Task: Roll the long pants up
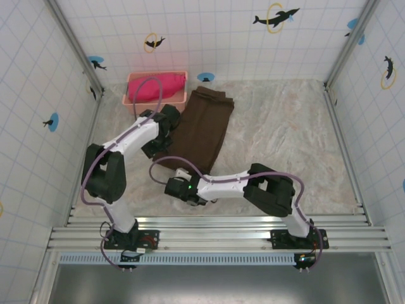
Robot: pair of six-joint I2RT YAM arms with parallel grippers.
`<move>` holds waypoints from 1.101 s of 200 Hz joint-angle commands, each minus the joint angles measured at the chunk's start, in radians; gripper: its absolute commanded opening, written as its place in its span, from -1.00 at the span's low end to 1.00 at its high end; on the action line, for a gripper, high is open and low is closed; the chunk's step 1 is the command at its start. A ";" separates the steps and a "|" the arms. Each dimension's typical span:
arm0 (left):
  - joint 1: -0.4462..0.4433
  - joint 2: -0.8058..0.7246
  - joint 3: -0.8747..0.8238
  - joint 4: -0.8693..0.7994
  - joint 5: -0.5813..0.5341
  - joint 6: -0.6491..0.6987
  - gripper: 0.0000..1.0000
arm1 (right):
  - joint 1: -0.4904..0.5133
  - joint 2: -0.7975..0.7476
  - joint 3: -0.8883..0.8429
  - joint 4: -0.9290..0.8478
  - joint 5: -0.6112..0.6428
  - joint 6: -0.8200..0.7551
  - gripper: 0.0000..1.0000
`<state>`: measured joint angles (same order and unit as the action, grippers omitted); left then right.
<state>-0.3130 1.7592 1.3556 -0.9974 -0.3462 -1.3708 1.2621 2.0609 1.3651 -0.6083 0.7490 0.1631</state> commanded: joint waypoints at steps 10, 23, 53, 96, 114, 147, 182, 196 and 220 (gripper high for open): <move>0.005 -0.097 -0.077 0.051 -0.042 0.072 0.45 | -0.005 -0.104 -0.013 -0.102 -0.144 -0.044 -1.00; -0.001 -0.150 -0.122 0.070 -0.035 0.068 0.45 | -0.028 -0.122 -0.019 -0.106 -0.177 -0.049 -1.00; -0.024 -0.282 -0.263 0.171 0.003 0.067 0.46 | -0.113 -0.154 -0.016 -0.105 -0.320 -0.066 -1.00; -0.076 -0.394 -0.379 0.224 0.039 0.026 0.48 | -0.202 -0.141 0.037 -0.129 -0.404 -0.121 -1.00; -0.104 -0.430 -0.408 0.235 0.042 -0.009 0.48 | -0.235 -0.130 0.053 -0.133 -0.455 -0.132 -1.00; -0.142 -0.475 -0.475 0.271 0.054 -0.092 0.49 | -0.289 -0.106 0.061 -0.130 -0.556 -0.129 -1.00; -0.180 -0.521 -0.589 0.421 0.062 -0.196 0.52 | -0.335 -0.083 0.058 -0.127 -0.659 -0.128 -1.00; -0.226 -0.525 -0.643 0.509 0.062 -0.236 0.53 | -0.353 -0.073 0.060 -0.127 -0.693 -0.129 -1.00; -0.264 -0.511 -0.730 0.695 0.049 -0.308 0.55 | -0.382 -0.059 0.066 -0.129 -0.735 -0.133 -1.00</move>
<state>-0.5404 1.2438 0.6987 -0.5018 -0.2817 -1.5688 0.9169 1.9633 1.3975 -0.7353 0.0868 0.0219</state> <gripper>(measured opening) 0.771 0.191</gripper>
